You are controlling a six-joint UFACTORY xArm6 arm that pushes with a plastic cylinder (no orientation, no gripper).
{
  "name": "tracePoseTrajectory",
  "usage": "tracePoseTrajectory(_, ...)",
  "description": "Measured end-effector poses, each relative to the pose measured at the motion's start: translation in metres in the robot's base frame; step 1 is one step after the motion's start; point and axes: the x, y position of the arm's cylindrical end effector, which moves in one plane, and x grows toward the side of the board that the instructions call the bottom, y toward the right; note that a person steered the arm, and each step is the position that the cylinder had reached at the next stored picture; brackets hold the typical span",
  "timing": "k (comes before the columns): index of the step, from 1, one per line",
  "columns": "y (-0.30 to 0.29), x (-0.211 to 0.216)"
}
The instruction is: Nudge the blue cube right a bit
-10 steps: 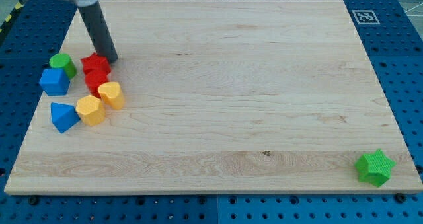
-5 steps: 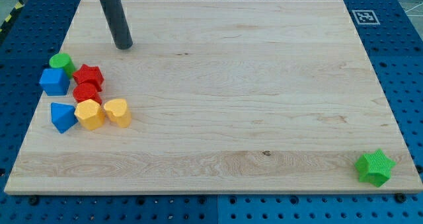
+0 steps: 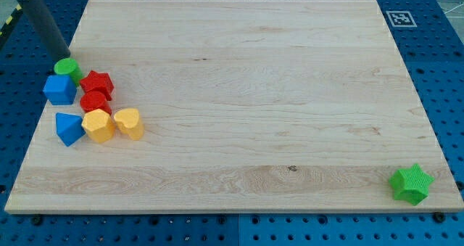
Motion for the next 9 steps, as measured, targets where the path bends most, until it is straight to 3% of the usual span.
tracePoseTrajectory(3,0.0,0.162)
tracePoseTrajectory(4,0.0,0.182)
tracePoseTrajectory(9,0.0,0.167)
